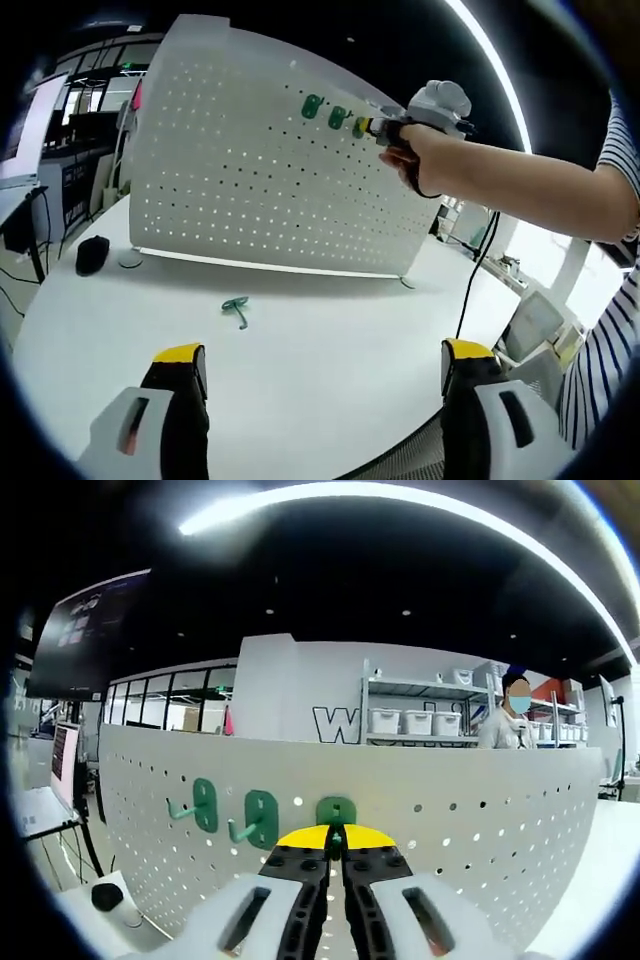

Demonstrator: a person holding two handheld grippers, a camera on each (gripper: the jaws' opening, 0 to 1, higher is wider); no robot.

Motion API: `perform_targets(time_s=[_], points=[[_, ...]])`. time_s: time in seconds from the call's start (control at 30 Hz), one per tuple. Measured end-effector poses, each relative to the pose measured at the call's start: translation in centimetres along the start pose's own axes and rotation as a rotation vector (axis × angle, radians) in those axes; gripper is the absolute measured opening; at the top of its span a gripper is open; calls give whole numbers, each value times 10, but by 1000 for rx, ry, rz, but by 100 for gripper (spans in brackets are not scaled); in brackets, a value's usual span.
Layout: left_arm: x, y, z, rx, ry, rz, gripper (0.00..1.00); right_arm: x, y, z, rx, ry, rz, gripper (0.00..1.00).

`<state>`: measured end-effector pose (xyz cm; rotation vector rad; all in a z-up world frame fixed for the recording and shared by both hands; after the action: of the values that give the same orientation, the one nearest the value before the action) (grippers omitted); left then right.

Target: Insert the hook assembly into the mounting plate slot until the hook locks in place.

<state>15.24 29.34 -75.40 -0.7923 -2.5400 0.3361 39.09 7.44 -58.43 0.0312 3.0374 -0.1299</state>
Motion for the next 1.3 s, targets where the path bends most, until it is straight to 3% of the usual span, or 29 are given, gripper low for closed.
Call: perform_targets(time_s=[0.17,0.33,0.4,0.7,0.8,0.9,1.13,1.3], points=[[0,1,1,2,2,-1,99,0,-1,0,-13,10,0,1],[0,0,1,0,4,3,99,-2,0,-2,29,45,-6,2],[1,0,-2,-6,-10,-1,99,-3,1,-1,34,77,-16,4],[3,-1,-1,-20,-10,-7,99,2,-4,-12,-10,85,-32,19],[6,0,-6,-25,-45,-19,98,6,-6,-25,-6,43,-41,20],[5,0,-4,-25,-32,-23,98,10,-9,-31,-8,34,-56,23],[3,-2,-4,-55,-31,-20,98,29,-23,-35,-62,55,-102,25],[3,-3,-3,-65,-16,-13,99,44,-41,-25,-108,90,-77,28]])
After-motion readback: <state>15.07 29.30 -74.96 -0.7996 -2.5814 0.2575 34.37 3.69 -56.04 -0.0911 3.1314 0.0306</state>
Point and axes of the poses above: the point that each gripper's makers call its tool centre point, and the gripper's own axes: x roughly backward along the fingers, y roughly to its left, z roughly out of its underside, the point moved 7 cm from there along x, roughly backward along the fingers
